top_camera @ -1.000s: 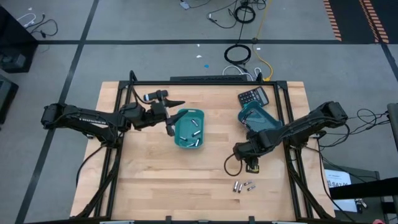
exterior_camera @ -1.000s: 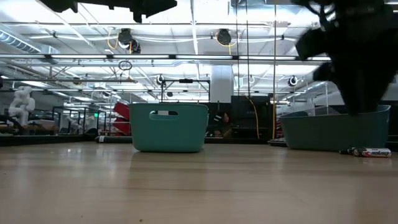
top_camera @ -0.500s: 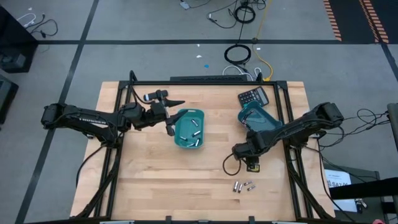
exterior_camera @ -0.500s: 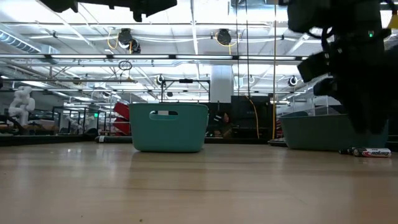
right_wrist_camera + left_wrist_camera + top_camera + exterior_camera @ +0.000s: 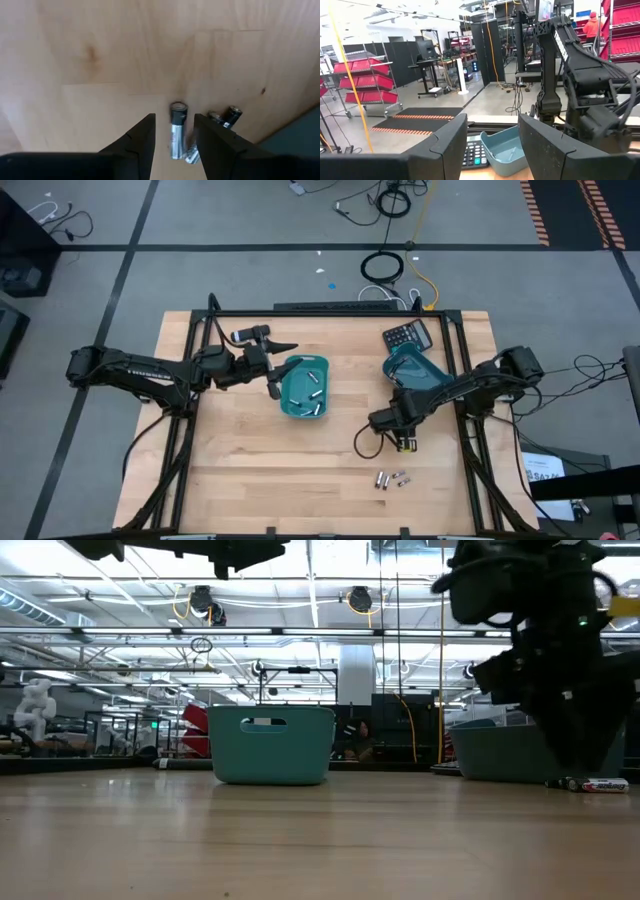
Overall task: Sort batteries
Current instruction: Put the silver battery into the green bin
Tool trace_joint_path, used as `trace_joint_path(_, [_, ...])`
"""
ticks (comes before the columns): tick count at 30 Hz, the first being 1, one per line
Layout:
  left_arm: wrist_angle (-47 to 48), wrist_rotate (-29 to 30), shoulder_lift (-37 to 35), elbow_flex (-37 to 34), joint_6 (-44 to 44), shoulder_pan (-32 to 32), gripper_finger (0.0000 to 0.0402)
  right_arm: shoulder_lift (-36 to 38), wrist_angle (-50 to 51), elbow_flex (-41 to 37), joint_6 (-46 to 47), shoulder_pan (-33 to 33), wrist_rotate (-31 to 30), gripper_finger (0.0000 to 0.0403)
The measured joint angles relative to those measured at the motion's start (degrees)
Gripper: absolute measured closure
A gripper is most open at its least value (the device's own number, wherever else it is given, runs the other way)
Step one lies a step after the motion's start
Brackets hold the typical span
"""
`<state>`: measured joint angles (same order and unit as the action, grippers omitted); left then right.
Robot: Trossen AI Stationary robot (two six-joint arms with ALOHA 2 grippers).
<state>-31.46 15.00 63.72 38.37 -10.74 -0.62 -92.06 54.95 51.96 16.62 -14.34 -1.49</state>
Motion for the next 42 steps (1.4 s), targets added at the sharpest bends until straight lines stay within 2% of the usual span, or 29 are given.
trace_joint_path(9, [2.32, -0.02, 0.02, 0.00, 0.44, 0.00, 0.0215, -1.22, -1.83, -1.07, -2.86, 2.91, 3.27, 0.0277])
trace_joint_path(21, [3.75, 0.02, 0.02, 0.00, 1.35, 0.00, 0.0215, -3.82, -5.51, -4.35, -2.97, 2.27, 3.24, 0.0278])
trace_joint_path(24, [3.52, 0.02, 0.00, 0.00, 1.35, 0.00, 0.0215, -3.99, -5.60, -4.34, -3.69, 2.23, 2.49, 0.0295])
trace_joint_path(30, [3.50, 0.04, 0.01, 0.00, 1.35, 0.00, 0.0215, -4.01, -5.92, -4.37, -4.69, 2.24, 2.50, 0.0380])
trace_joint_path(37, [3.51, 0.07, 0.02, 0.00, 1.41, 0.00, 0.0215, -4.32, -5.52, -2.93, -5.74, 2.29, 2.74, 0.0381])
trace_joint_path(42, [3.51, 0.04, 0.02, -0.01, 3.37, 0.00, 0.0215, -4.72, -6.49, 0.17, -9.32, 2.51, -1.44, 0.0381])
